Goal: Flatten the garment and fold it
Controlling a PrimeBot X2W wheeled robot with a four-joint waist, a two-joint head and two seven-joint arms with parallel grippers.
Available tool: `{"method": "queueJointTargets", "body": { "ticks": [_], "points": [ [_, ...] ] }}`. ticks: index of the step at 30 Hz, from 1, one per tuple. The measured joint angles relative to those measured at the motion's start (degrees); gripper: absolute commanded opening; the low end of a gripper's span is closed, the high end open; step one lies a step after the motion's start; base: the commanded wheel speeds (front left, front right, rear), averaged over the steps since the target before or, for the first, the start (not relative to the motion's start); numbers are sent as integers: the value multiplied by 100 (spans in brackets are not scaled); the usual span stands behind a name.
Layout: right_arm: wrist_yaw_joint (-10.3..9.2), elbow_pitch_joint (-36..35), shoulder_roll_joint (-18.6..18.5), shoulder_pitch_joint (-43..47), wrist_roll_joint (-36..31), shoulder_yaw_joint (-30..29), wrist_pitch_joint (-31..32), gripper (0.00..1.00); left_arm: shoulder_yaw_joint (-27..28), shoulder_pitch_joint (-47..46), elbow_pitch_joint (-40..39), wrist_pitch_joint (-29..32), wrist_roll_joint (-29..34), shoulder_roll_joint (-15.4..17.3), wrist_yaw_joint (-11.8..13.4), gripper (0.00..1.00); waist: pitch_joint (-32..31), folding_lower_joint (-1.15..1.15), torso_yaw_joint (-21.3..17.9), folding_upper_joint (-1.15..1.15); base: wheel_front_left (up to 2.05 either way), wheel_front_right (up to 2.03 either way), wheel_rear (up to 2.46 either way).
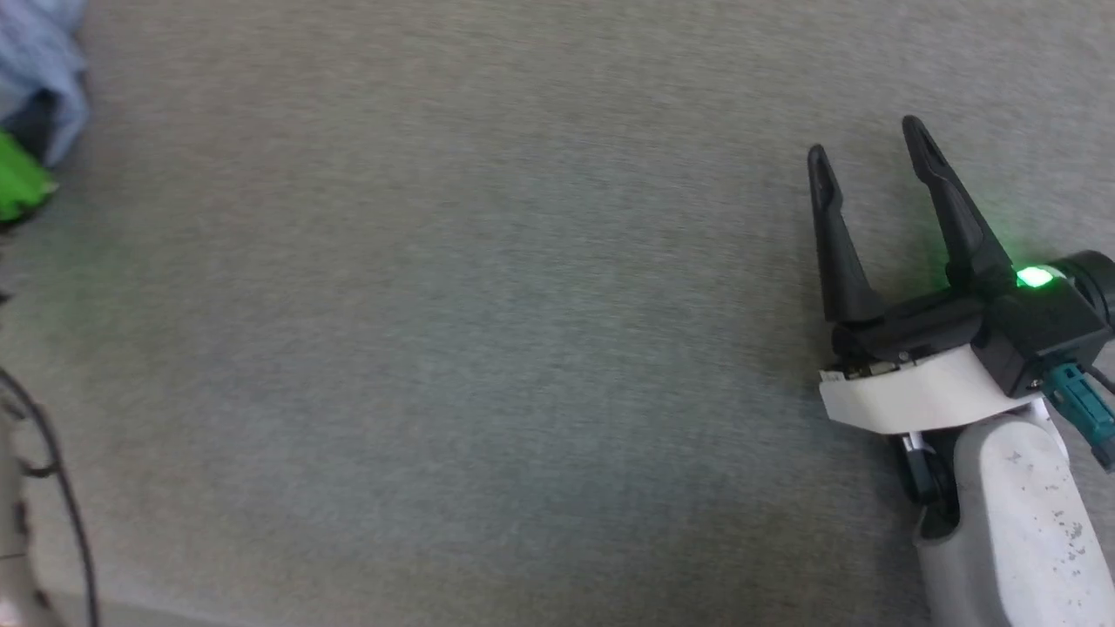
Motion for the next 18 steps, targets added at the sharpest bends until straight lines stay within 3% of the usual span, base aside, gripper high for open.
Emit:
{"method": "queueJointTargets", "body": {
  "ticks": [3,4,6,12,18],
  "points": [
    [0,42,47,-55,19,26,-76,100,85,140,-181,255,4,216,221,100,65,0,-222,0,0,0,0],
    [0,82,55,-64,24,30,-119,100,85,213,-255,302,41,292,252,62,66,0,-290,0,0,0,0],
    [0,171,58,-64,46,26,-167,100,110,366,-376,186,210,414,346,0,19,0,-384,0,0,0,0],
    [-1,672,31,173,167,-80,-260,100,53,897,-453,-996,860,534,514,0,-400,0,-578,-1,0,0,0],
    [-3,1151,-26,776,411,-147,-293,100,-169,875,-570,-2475,1467,894,407,0,-1090,0,-687,-1,0,0,0]
  ]
}}
